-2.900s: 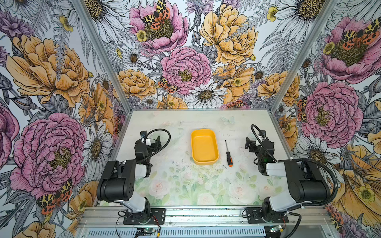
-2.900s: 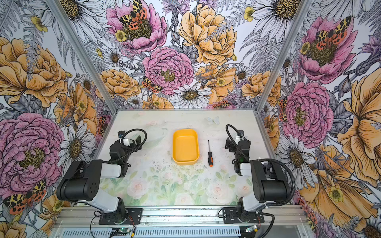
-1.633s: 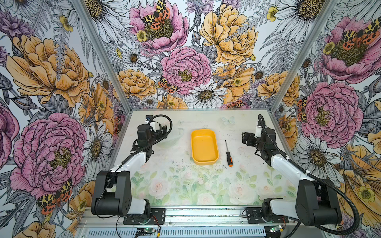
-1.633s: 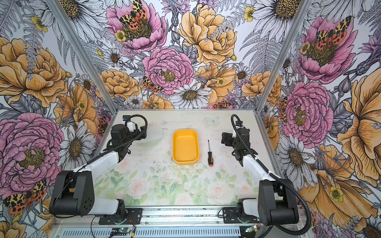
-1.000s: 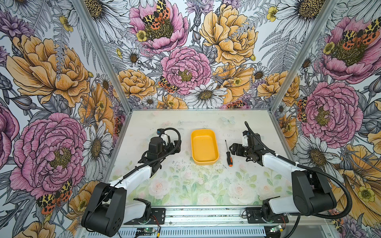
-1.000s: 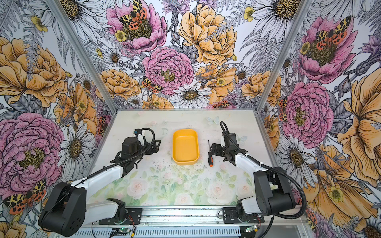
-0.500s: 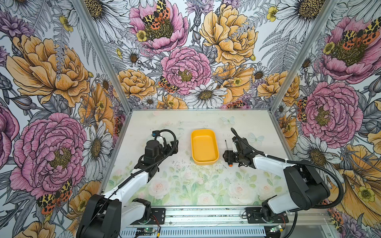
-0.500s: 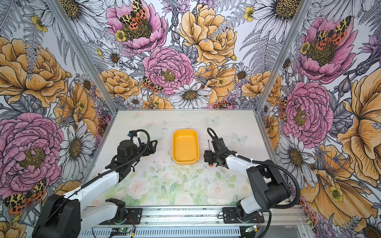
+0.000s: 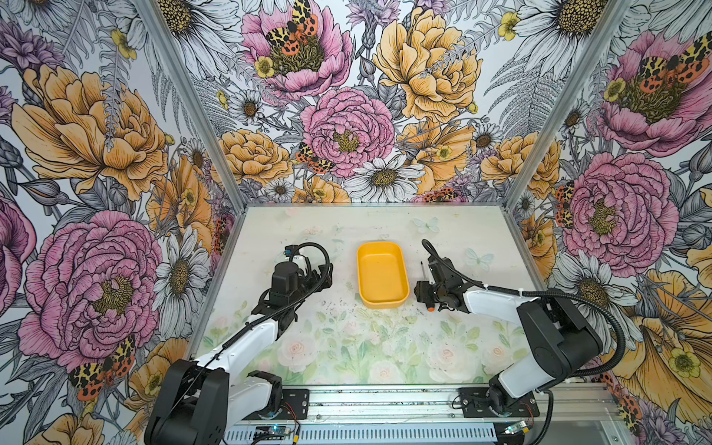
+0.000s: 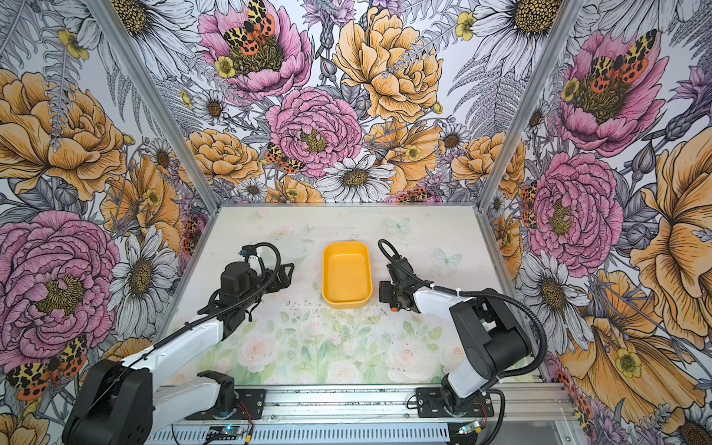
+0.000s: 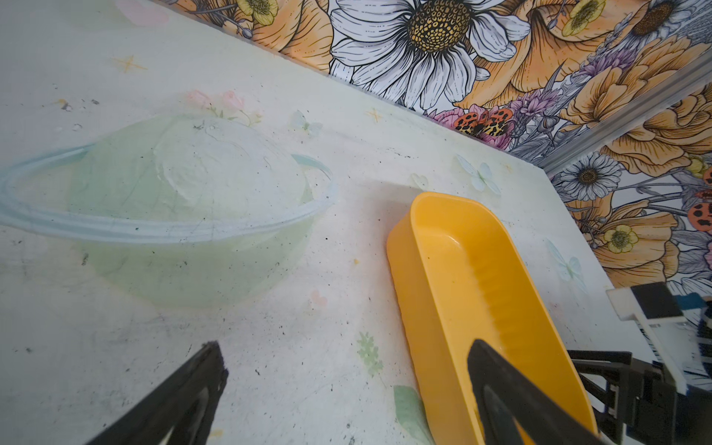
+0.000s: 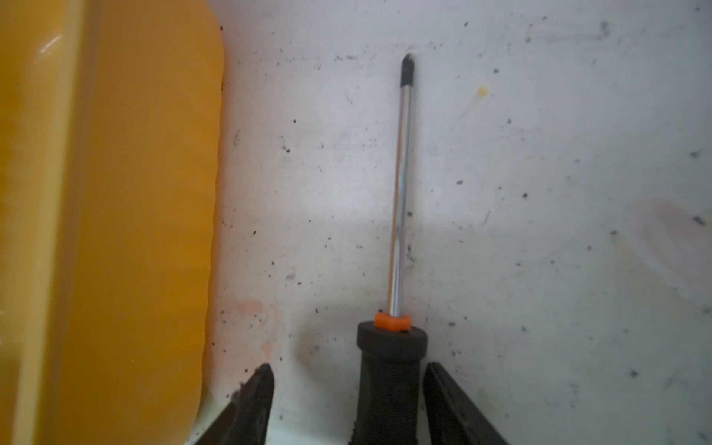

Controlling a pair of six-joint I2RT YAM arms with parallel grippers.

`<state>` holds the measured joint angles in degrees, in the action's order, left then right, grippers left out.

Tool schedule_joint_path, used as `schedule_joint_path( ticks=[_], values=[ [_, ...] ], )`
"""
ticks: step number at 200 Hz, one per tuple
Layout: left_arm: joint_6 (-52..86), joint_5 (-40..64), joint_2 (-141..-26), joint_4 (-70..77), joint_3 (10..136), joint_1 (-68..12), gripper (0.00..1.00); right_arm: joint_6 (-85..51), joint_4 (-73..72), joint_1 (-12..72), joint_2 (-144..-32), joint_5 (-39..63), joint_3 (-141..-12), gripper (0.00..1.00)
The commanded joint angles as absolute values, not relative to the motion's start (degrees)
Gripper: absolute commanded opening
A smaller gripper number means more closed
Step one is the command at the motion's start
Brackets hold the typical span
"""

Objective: Put the screwdriver in the bin
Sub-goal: Pick up the screwdriver from the center of the table.

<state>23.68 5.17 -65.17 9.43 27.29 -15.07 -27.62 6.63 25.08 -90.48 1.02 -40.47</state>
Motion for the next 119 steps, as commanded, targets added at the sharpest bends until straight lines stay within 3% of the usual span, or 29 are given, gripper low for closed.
schedule_joint_path(
  ticks=[1,90,119],
  values=[
    [23.57,5.61,-65.59,9.32,27.01,-14.41,0.99,-28.39,10.11,25.49,-91.39,0.22,-39.86,0.58],
    [23.56,6.88,-68.28,10.02,28.28,-14.58,0.99,-29.99,14.21,27.16,-89.94,-0.69,-38.54,0.39],
    [23.56,6.88,-68.3,10.02,28.4,-14.81,0.99,-29.88,14.47,27.2,-90.06,-0.58,-39.0,0.18]
  ],
)
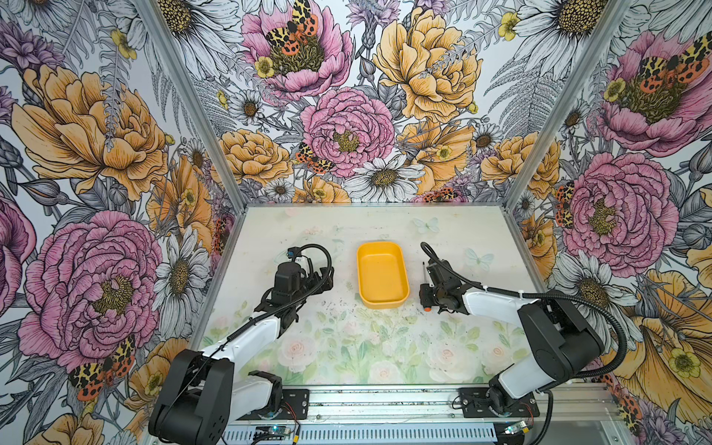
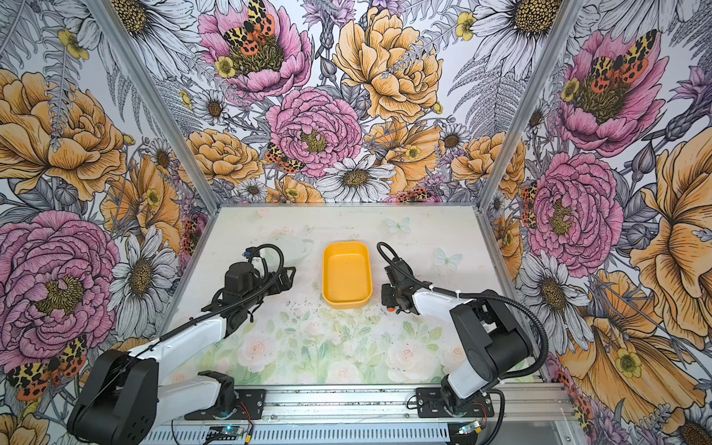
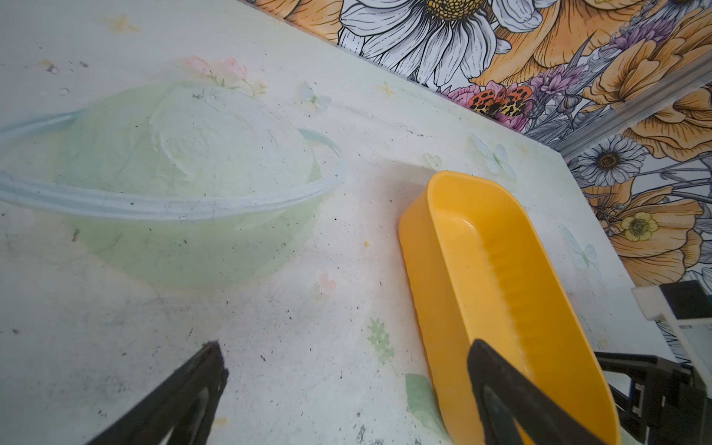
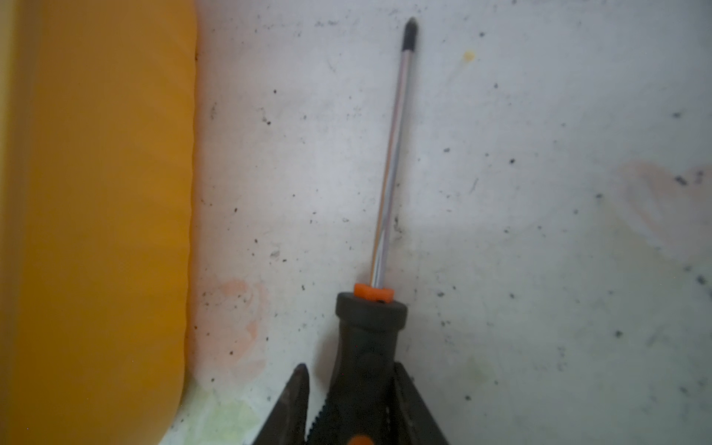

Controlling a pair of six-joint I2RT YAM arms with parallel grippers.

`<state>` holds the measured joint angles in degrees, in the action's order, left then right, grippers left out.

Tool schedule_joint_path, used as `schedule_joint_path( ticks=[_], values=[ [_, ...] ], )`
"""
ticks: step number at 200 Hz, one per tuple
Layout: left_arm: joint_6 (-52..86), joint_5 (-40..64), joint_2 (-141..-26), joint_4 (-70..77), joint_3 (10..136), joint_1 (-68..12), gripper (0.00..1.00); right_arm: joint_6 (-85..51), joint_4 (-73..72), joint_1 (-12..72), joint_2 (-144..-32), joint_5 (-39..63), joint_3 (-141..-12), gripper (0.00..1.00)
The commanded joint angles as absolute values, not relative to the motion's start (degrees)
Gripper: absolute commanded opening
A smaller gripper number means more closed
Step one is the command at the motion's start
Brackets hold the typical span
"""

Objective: Put the screwdriver in the bin
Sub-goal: Pick up the screwdriver from the center of the table.

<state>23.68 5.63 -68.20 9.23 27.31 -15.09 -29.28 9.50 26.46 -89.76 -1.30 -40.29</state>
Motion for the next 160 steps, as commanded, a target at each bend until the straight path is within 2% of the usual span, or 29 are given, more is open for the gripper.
schedule_joint_path(
  ticks=[1,14,84,160],
  values=[
    [23.56,6.87,-68.34,10.02,28.44,-14.79,0.99,-29.88,14.47,27.2,-90.06,-0.58,-39.0,0.18],
    [23.55,6.8,-68.24,10.02,28.3,-14.91,0.99,-29.72,14.66,27.19,-90.18,-0.36,-39.3,0.0],
    [23.47,6.77,-67.73,9.67,27.95,-15.03,0.99,-29.11,18.39,27.16,-85.6,2.72,-43.94,0.0],
    [23.38,6.62,-66.72,9.05,27.94,-15.07,0.99,-33.53,23.07,27.87,-75.72,-1.46,-53.39,0.0]
  ],
)
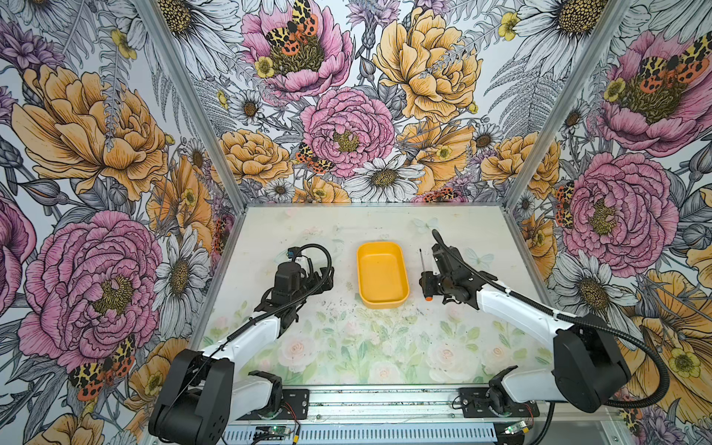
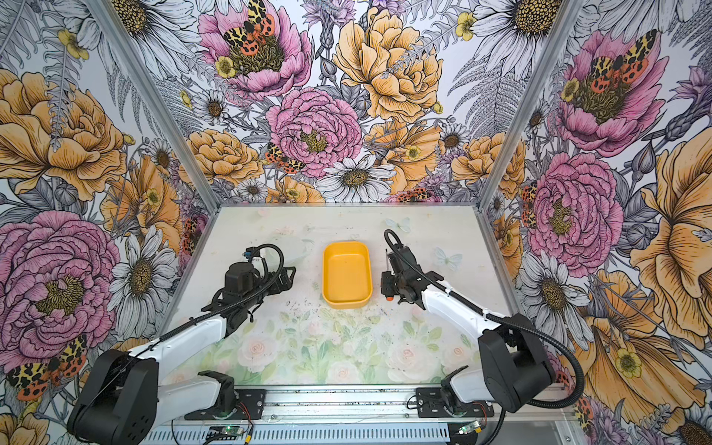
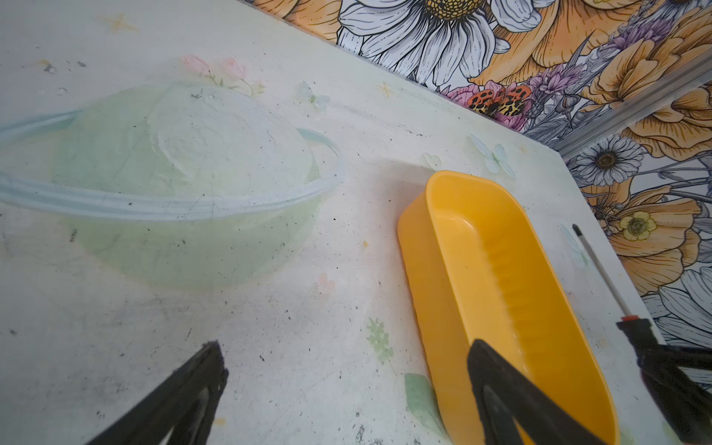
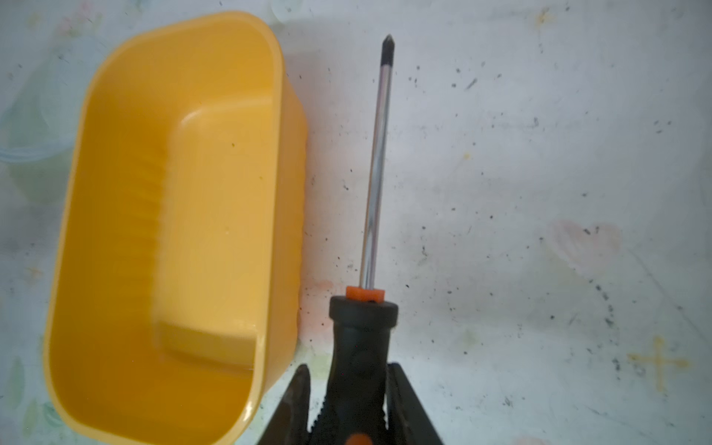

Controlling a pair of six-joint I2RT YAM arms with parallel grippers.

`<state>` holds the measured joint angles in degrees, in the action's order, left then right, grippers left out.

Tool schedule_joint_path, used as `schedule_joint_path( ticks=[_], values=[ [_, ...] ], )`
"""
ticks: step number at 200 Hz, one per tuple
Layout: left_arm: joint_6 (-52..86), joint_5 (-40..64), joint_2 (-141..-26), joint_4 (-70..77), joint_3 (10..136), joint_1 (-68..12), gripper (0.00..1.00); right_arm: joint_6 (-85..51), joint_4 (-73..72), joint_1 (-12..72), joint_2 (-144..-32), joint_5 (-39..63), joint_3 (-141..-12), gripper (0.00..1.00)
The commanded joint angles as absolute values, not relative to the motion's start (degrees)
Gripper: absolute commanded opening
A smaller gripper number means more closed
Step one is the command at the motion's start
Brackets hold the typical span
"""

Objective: Put the screwdriver in the bin
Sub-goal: Pick up the screwdriver from the center of the table, then place the screwdriver into the bin.

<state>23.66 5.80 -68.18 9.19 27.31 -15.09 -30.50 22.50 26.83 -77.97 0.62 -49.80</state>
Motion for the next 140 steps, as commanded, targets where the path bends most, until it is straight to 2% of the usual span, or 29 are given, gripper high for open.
schedule_joint_path(
  ticks=[1,40,85,140],
  values=[
    [23.38,6.65,-66.76,9.05,27.9,-15.05,0.99,-33.6,23.05,27.95,-75.74,-1.61,-53.63,0.0],
    [23.39,6.86,-66.98,9.05,28.3,-15.12,0.99,-33.75,23.1,33.22,-76.27,-9.67,-59.95,0.0],
    [23.49,6.95,-67.03,8.92,28.58,-15.12,0.99,-32.3,23.2,41.18,-82.38,-17.11,-66.2,0.0],
    [22.94,6.85,-67.6,8.26,29.37,-15.12,0.99,-35.38,26.24,45.15,-90.97,-17.95,-71.48,0.0]
  ],
)
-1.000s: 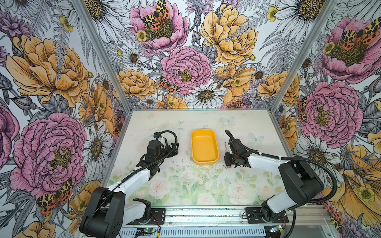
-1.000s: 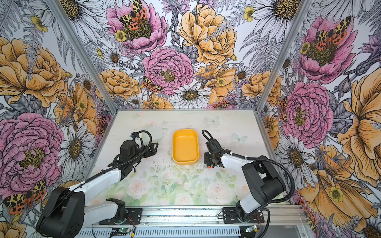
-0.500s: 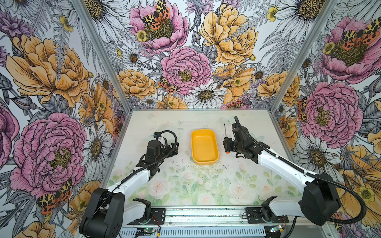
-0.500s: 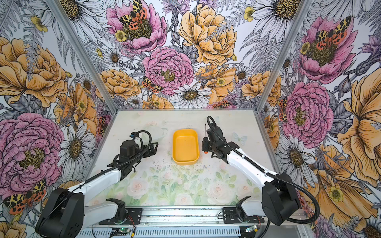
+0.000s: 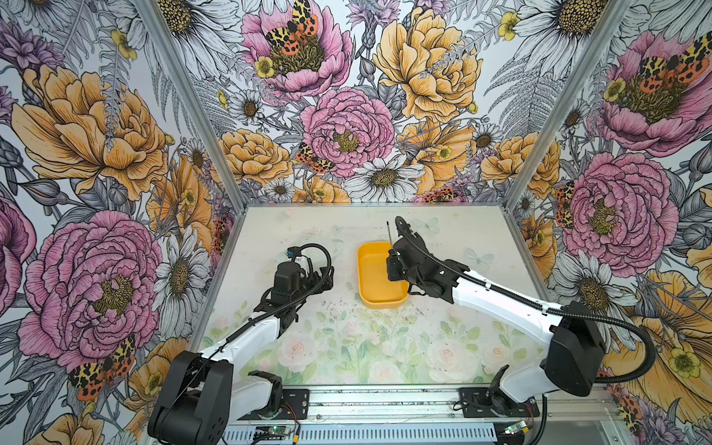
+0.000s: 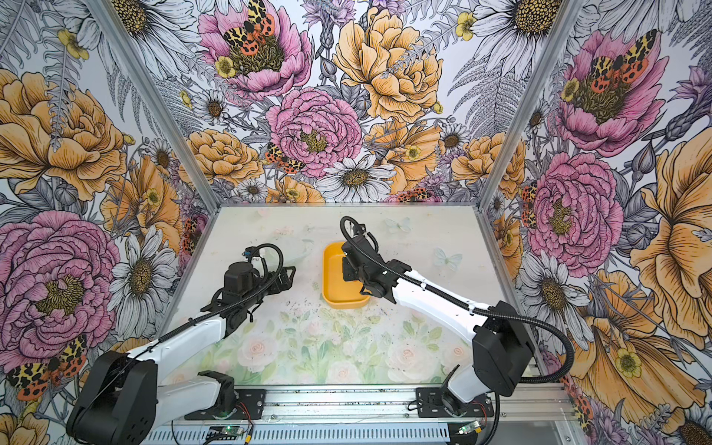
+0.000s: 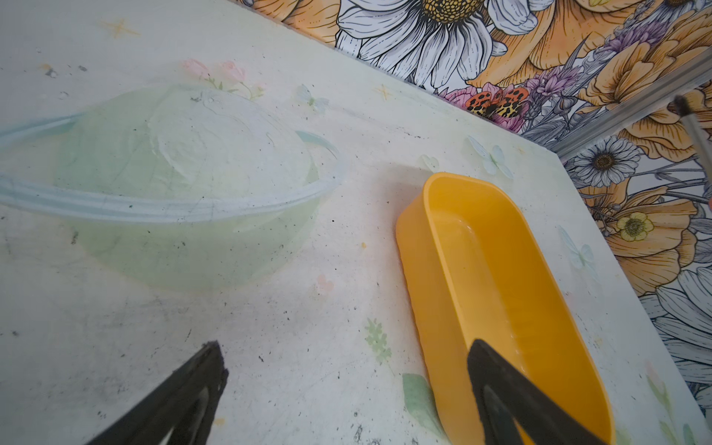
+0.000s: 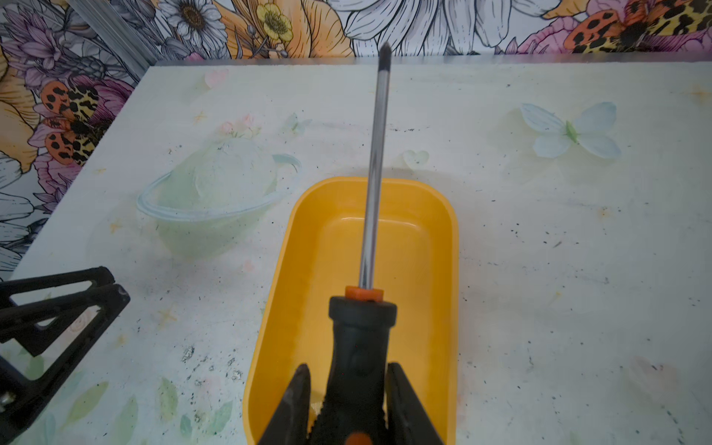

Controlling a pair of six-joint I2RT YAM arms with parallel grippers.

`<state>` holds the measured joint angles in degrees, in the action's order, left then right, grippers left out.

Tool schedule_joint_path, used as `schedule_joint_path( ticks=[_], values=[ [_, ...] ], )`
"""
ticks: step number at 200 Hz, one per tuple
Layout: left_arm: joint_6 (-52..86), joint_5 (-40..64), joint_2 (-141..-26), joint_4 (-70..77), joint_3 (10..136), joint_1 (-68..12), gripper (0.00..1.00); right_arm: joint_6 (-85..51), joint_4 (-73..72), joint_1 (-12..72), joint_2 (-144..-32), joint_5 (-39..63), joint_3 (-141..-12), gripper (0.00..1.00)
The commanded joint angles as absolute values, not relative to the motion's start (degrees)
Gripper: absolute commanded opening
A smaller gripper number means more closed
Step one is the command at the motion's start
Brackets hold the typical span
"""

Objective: Put the screwdriver in the bin
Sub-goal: Place the screwdriver into the bin.

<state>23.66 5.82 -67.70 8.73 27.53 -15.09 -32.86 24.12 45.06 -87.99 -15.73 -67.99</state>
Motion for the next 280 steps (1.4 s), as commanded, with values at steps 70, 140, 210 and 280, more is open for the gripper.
schedule_joint_path(
  ticks=[70,140,210,280],
  values=[
    [22.98,6.86,-67.79,8.31,29.38,-15.2,0.99,-36.6,28.11,45.16,-98.36,-15.52,-73.61,0.0],
    [22.6,6.72,-67.79,7.69,29.44,-15.16,0.99,-36.83,28.4,45.15,-103.02,-15.47,-74.96,0.0],
    [22.49,6.73,-67.72,7.67,29.36,-15.16,0.99,-37.42,28.24,44.97,-108.08,-16.93,-76.56,0.0],
    [22.34,6.03,-66.49,7.21,28.57,-15.2,0.99,-37.57,28.22,44.31,-111.04,-15.91,-77.48,0.0]
  ],
)
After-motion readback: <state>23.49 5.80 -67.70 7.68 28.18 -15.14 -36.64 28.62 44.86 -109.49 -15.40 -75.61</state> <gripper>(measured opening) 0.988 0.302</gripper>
